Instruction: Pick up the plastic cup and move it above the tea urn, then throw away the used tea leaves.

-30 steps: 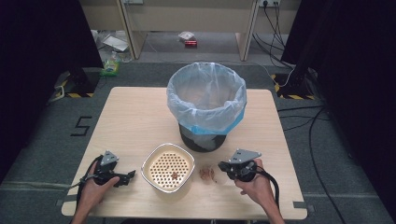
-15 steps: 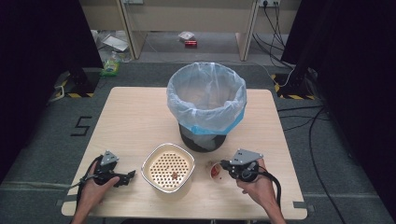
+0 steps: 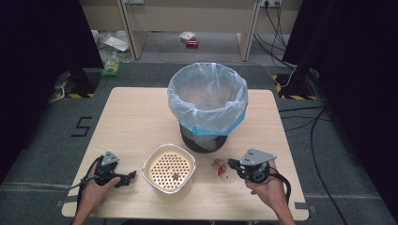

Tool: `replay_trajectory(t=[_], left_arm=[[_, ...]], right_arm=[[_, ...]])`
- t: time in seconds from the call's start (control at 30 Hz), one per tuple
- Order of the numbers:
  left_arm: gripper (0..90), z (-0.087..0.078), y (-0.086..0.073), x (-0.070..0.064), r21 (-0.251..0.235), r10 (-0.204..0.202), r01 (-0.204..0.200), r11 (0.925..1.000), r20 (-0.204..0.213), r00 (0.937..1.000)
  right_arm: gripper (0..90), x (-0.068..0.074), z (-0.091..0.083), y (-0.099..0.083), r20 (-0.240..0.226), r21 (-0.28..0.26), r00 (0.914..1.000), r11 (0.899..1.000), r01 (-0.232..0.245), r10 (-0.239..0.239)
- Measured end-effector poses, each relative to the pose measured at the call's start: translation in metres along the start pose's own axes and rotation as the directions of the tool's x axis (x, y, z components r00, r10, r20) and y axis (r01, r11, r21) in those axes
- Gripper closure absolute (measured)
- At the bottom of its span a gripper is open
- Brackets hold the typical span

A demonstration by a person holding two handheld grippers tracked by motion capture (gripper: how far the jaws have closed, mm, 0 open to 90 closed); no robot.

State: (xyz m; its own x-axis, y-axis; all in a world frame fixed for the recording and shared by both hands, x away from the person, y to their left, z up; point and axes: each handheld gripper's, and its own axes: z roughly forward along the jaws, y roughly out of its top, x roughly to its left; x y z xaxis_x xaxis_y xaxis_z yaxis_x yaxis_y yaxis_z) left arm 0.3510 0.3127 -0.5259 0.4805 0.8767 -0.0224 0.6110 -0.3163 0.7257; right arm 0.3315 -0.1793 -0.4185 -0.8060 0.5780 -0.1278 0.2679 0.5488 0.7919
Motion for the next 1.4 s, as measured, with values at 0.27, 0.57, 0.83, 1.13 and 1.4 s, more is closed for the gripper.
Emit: replay_trajectory(t=[0.27,0.57,0.83,1.13,1.4], left_arm=[[0.0,0.000,0.000,0.000,0.001,0.000,0.000,1.0000,0.000,1.0000],[0.0,0.000,0.000,0.000,0.001,0.000,0.000,1.0000,0.000,1.0000],[0.0,0.000,0.000,0.000,0.001,0.000,0.000,1.0000,0.000,1.0000],[0.0,-0.001,-0.001,-0.001,0.000,-0.004,0.004,1.0000,0.000,1.0000],[0.0,-0.001,-0.001,-0.001,0.001,-0.004,0.004,1.0000,0.001,1.0000]], right_arm=[[87.8,0.010,-0.016,0.015,-0.013,-0.028,0.9996,0.999,0.023,-0.023],[87.8,0.016,-0.020,0.026,-0.021,-0.049,0.9987,0.998,0.046,-0.047],[87.8,0.014,-0.020,0.033,-0.015,-0.060,0.9982,0.997,0.058,-0.059],[87.8,0.019,-0.028,0.051,-0.005,-0.106,0.9947,0.989,0.102,-0.103],[87.9,0.019,-0.035,0.066,0.014,-0.145,0.9906,0.980,0.137,-0.136]])
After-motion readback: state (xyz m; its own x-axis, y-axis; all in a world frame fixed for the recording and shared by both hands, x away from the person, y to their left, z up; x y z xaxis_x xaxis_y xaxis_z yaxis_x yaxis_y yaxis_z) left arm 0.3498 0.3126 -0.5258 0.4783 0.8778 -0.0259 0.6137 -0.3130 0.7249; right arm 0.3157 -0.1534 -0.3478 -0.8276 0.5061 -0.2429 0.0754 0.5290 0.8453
